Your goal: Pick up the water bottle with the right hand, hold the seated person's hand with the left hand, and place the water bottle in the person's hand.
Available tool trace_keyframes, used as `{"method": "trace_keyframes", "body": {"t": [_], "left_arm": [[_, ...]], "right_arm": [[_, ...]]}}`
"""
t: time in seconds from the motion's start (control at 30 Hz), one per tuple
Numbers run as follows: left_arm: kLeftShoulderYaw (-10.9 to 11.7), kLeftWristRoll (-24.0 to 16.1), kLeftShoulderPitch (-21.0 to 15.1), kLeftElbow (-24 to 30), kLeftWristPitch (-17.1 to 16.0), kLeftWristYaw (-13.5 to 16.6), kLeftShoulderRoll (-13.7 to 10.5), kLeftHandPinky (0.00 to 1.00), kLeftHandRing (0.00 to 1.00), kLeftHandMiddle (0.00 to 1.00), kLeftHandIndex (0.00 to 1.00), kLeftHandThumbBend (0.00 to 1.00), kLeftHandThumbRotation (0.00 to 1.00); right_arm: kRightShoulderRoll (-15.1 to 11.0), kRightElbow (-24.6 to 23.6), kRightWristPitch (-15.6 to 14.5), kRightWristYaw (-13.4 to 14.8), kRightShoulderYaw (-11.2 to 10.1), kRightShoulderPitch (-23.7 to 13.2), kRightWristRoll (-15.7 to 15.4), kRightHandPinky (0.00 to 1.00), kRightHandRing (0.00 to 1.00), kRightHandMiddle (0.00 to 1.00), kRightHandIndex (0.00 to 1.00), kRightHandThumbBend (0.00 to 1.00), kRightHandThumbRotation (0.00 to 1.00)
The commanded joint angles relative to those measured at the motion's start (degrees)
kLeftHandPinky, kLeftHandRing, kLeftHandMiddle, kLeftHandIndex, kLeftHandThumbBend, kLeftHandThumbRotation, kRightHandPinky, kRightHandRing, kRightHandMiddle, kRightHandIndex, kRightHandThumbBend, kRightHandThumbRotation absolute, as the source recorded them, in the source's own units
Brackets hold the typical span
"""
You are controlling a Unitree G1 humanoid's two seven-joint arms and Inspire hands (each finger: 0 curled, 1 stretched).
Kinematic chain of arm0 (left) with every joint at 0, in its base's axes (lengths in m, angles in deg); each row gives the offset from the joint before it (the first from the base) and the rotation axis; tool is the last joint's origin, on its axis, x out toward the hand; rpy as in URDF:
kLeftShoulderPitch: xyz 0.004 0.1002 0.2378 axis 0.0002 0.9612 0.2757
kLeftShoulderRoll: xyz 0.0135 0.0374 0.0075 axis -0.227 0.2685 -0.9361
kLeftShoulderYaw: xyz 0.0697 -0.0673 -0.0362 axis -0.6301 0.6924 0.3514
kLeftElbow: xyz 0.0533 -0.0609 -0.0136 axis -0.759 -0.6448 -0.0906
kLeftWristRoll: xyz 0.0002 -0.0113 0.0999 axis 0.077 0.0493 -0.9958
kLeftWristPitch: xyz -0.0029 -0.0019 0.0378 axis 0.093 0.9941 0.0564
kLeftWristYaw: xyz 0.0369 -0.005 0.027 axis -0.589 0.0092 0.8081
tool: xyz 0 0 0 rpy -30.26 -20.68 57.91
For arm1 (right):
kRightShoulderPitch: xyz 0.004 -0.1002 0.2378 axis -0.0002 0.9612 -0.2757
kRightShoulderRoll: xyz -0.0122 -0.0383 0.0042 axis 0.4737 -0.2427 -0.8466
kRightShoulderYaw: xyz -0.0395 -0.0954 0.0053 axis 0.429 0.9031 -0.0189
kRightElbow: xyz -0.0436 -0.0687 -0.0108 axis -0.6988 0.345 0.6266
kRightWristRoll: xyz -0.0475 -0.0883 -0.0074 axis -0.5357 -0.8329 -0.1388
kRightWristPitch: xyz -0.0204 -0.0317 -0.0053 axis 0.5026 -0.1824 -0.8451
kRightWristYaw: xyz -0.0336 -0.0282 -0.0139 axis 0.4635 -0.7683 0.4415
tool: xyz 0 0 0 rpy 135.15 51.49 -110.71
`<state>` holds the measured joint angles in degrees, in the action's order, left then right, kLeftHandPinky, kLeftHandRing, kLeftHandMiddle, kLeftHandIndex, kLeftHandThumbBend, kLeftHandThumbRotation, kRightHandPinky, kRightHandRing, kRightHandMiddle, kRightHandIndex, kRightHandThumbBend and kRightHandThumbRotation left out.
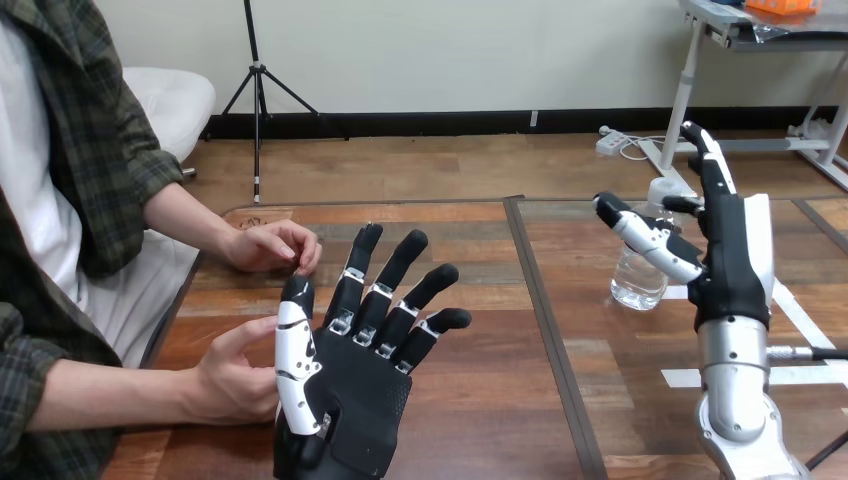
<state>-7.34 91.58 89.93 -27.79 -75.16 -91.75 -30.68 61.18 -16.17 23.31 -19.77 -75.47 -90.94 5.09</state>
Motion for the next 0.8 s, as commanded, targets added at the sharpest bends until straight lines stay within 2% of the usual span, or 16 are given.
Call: {"method": "trace_keyframes", "body": {"t": [0.0,0.13,0.23,0.5,0.77], "left_arm": [[0.23,-0.61,2.19,2.82,-1.4,-0.94,6.53,0.6,0.75,0.87,1.0,0.49,1.0],[0.1,-0.81,2.4,2.82,-1.74,-1.25,6.58,0.61,0.75,0.87,1.0,0.49,1.0],[-0.07,-0.87,2.69,3.09,-1.72,-1.13,6.64,0.61,0.75,0.87,1.0,0.49,1.0],[-0.27,-1.26,2.98,3.17,-1.92,-1.06,6.71,0.61,0.75,0.87,0.99,0.5,1.0],[-0.36,-1.31,3.09,3.09,-2.21,-1.37,6.74,0.61,0.75,0.87,1.0,0.5,1.0]], "right_arm": [[-0.87,0.79,-1.07,0.47,0.53,-6.64,-0.18,0.65,0.98,0.98,0.93,0.96,0.5],[-1.01,0.92,-2.44,0.43,1.01,-7.61,-0.58,0.84,0.99,0.99,0.94,0.91,0.45],[-1.0,0.83,-3.11,0.63,1.2,-8.05,-0.78,0.93,1.0,0.99,0.95,0.87,0.4],[-1.11,-0.36,-5.25,2.22,2.22,-8.81,-2.09,0.99,1.0,1.0,0.95,0.81,0.29],[-1.41,-1.31,-6.69,3.46,3.11,-9.17,-3.25,1.0,1.0,1.0,0.95,0.78,0.2]]}}
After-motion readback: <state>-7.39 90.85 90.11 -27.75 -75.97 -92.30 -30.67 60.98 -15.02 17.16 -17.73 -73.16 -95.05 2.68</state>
